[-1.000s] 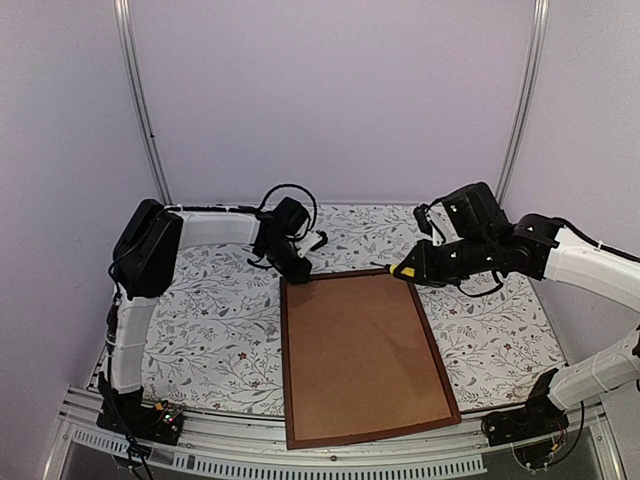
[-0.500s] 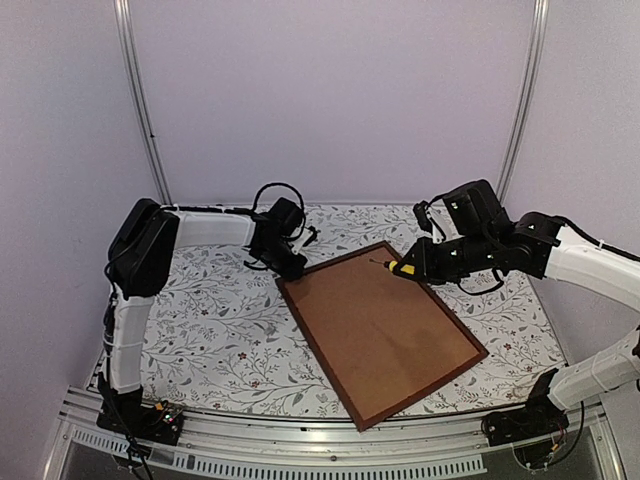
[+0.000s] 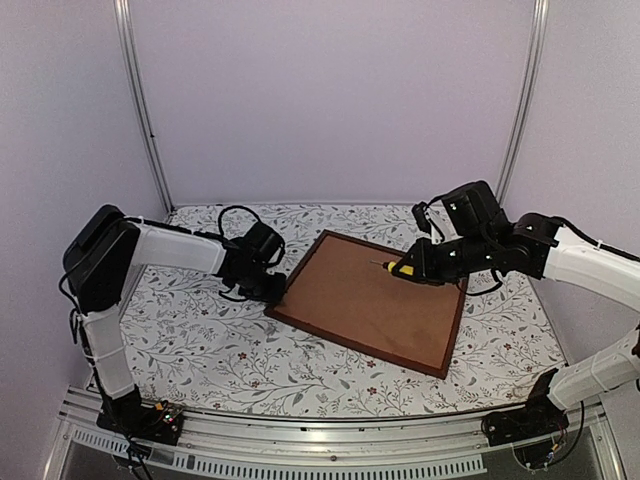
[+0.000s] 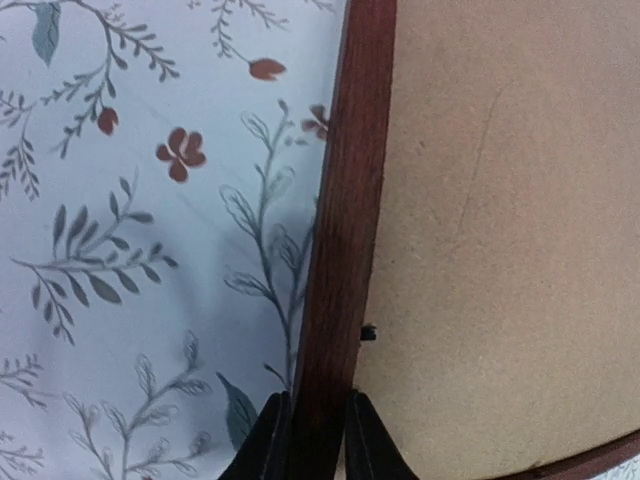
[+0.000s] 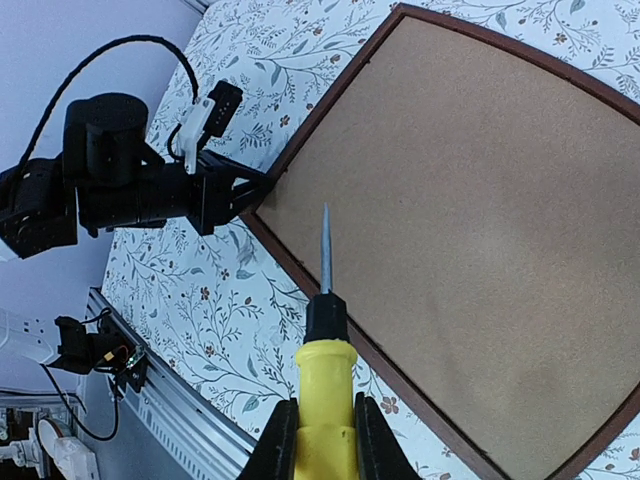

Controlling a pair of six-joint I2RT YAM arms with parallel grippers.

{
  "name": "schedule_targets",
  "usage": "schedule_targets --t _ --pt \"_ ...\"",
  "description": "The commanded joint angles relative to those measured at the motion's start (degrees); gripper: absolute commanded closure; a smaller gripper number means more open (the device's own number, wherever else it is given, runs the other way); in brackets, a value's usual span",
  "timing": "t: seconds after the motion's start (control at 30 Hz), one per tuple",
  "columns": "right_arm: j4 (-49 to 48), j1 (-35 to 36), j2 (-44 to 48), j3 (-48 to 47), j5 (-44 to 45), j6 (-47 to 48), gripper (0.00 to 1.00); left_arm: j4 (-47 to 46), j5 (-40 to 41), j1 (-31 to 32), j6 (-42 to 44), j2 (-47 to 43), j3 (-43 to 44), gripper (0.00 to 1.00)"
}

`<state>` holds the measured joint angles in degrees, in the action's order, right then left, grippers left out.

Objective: Take the photo out of the frame
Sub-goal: Rotate the photo frame at the center of the board.

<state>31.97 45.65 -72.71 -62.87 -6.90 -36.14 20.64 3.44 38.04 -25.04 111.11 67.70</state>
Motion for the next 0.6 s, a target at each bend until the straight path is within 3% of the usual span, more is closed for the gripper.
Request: schedule_targets --t 0.0,0.17,0.27,0.5,0.57 --pt "-2.1 -0.3 -1.8 0.9 -2.3 0.2 1.00 6.3 -3.8 10.1 -14.8 -0.1 -10.3 0.91" --pt "-2.5 -0.3 -3.0 2.0 -4.0 0.5 1.00 6.8 -3.6 19.8 -23.7 -3.4 -13.2 0.90" --pt "-3.0 -0.4 -4.0 3.3 -5.7 0.4 1.00 7.3 -1.5 24.4 -27.4 -4.6 -13.6 0.81" --pt "-4.7 -0.3 -7.8 5.7 -11.7 0.5 1.00 7.9 -0.4 27.2 -29.3 -9.3 -13.4 0.79" --pt "-5.0 0.1 -9.4 5.5 -13.2 0.7 1.00 7.8 -0.8 27.6 -29.3 -11.1 -13.3 0.75"
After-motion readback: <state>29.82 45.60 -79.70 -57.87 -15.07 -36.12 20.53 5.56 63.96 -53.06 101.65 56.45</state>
